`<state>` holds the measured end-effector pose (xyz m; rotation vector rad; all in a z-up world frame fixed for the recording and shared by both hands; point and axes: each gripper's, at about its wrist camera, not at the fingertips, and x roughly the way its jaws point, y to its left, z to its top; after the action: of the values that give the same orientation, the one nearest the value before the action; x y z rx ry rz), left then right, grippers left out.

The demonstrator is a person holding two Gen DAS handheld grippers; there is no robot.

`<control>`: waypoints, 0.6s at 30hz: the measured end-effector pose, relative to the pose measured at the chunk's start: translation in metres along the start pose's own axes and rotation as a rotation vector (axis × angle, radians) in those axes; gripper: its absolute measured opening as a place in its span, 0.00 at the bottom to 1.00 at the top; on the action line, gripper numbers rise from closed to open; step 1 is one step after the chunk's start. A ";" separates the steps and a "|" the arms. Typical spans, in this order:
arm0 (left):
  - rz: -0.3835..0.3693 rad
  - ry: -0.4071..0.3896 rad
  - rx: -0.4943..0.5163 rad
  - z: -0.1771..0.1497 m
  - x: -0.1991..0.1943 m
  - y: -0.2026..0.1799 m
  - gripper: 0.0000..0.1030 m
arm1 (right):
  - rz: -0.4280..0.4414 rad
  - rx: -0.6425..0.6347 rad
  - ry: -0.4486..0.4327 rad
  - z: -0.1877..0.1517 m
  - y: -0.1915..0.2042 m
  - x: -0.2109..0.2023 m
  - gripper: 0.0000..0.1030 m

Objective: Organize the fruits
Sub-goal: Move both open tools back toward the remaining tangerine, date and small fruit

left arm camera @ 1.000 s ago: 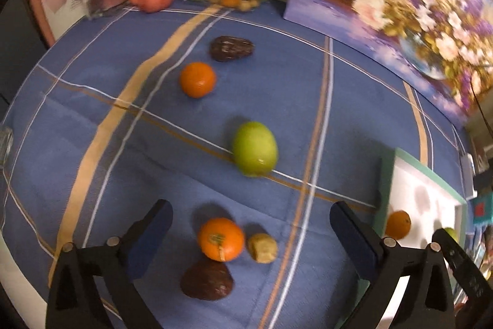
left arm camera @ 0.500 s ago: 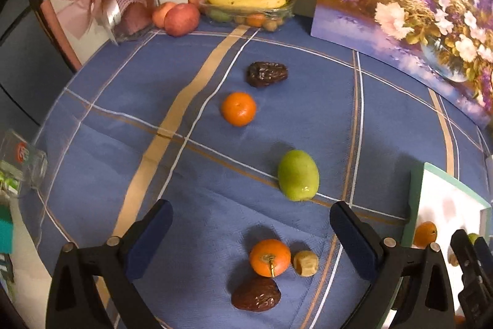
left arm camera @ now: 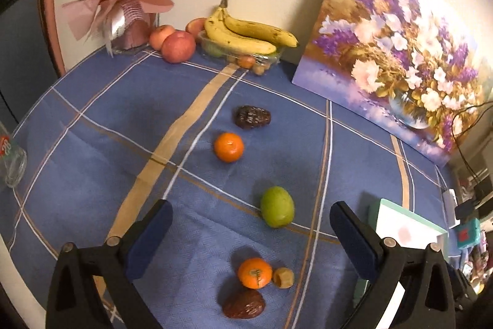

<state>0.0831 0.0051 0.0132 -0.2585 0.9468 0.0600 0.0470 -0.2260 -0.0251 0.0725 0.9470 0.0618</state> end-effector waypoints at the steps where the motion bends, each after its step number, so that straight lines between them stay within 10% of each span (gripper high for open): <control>1: 0.002 0.001 0.007 0.000 -0.002 0.001 1.00 | 0.006 -0.004 0.006 0.000 0.004 0.000 0.90; 11: 0.018 0.029 0.029 0.004 -0.029 0.030 1.00 | 0.064 0.089 0.103 0.011 0.033 0.001 0.90; 18: -0.006 0.201 -0.009 -0.028 0.003 0.036 0.97 | 0.060 0.105 0.112 0.010 0.035 0.006 0.85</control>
<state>0.0565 0.0328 -0.0120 -0.2793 1.1456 0.0337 0.0573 -0.1905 -0.0209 0.1963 1.0600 0.0717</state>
